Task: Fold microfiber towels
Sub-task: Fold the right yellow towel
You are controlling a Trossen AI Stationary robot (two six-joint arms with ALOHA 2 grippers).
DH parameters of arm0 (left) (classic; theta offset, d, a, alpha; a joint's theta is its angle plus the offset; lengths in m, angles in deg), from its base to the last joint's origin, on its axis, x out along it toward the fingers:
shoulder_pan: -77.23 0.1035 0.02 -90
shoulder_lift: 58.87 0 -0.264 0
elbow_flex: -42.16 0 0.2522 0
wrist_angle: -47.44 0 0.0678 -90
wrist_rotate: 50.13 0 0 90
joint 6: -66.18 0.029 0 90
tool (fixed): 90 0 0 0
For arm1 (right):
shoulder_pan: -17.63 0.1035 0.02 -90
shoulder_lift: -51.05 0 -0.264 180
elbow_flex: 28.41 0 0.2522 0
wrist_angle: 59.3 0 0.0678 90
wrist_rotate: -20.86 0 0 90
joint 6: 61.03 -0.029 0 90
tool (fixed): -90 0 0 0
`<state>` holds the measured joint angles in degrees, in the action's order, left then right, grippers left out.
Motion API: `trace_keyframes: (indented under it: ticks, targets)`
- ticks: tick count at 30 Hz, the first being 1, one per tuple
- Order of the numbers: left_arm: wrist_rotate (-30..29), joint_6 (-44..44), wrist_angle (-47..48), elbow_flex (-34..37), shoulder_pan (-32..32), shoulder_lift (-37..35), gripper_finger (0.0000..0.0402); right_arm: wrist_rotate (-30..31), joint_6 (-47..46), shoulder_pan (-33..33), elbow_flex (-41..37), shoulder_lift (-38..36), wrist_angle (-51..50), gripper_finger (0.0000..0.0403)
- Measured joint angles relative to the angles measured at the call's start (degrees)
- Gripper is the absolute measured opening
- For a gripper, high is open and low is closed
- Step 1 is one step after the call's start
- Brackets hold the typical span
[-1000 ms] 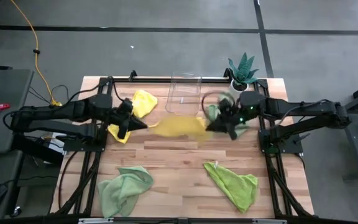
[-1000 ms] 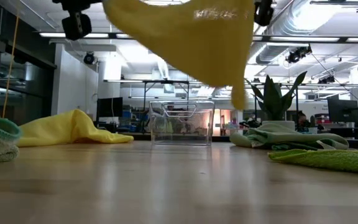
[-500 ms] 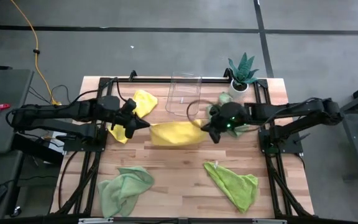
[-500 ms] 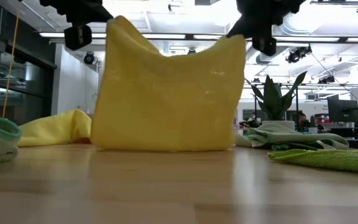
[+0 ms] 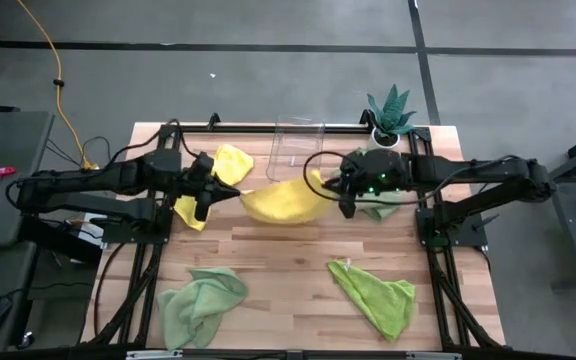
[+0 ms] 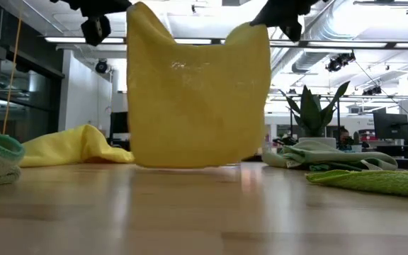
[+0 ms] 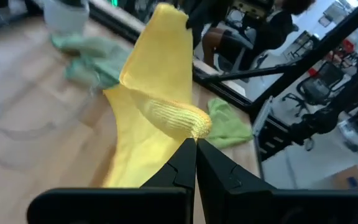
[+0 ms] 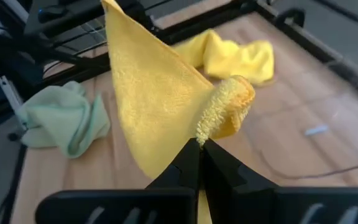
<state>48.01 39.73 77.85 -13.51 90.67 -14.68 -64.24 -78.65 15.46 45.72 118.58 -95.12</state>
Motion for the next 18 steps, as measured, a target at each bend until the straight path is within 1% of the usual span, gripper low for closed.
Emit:
trace_keyframes:
  ticks: [3, 5, 7, 10, 14, 18]
  targets:
    - [0.0, 5.4, 2.5, -1.5, 1.3, -0.4, 0.0, 2.4, 3.2, -0.1, 1.6, -0.1, 0.1, 0.0]
    - [-0.4, 9.6, 6.6, -3.7, 1.7, -0.5, 0.0, 2.3, 3.5, 0.2, 1.8, -0.1, 0.0, 0.0]
    - [-2.6, 14.1, 11.9, -6.0, 1.4, -0.5, 0.0, 2.3, 3.4, 1.1, 1.5, -0.1, -0.7, 0.0]
    - [-6.8, 19.2, 18.6, -7.5, -0.2, -0.5, 0.0, 5.4, 2.3, 3.4, -0.4, -0.1, -3.1, 0.0]
    - [-7.7, 19.1, 23.9, -6.2, -3.3, -0.2, 0.0, 8.6, -1.8, 6.9, -4.9, 0.0, -3.1, 0.0]
    - [-6.8, 14.7, 23.0, -1.6, -7.8, 1.2, 0.0, 9.9, -4.4, 10.4, -10.5, 0.0, -0.5, 0.0]
